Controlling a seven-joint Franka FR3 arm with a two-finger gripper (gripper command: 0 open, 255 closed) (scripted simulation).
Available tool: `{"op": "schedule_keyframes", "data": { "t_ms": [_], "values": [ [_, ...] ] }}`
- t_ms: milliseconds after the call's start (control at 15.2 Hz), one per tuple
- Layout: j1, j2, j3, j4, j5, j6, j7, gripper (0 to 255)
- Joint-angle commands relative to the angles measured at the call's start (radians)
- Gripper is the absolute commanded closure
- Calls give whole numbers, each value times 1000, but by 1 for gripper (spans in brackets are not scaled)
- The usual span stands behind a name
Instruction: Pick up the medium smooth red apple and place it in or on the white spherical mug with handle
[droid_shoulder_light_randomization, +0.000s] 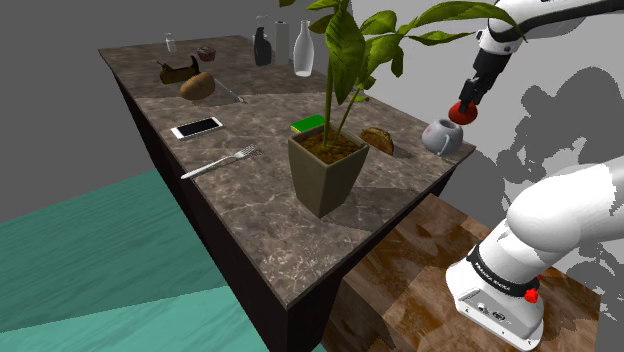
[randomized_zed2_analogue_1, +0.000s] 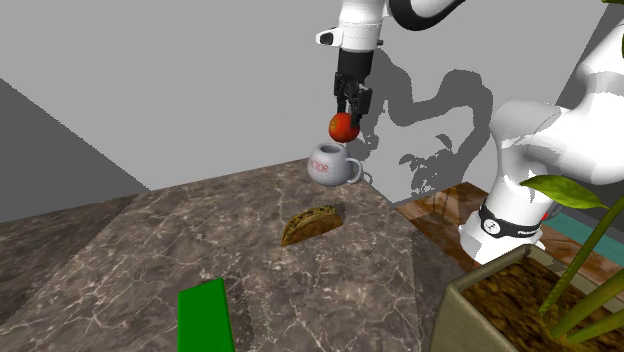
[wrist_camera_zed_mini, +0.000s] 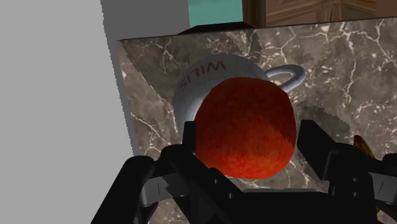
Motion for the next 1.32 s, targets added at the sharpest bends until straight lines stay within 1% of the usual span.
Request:
{"op": "schedule_keyframes", "data": {
  "t_ms": [0, 264, 726, 792, 1122, 1254],
  "values": [
    [-1, 8, -7, -20, -4, 29, 2, 255],
    [-2, 25, -19, -57, -11, 83, 6, 255],
    [-4, 26, -18, -57, -10, 84, 5, 255],
    [-5, 25, -19, -58, -11, 83, 3, 0],
    [-4, 26, -18, -57, -10, 84, 5, 0],
    [-1, -1, 3, -11, -1, 10, 5, 0]
  ]
}}
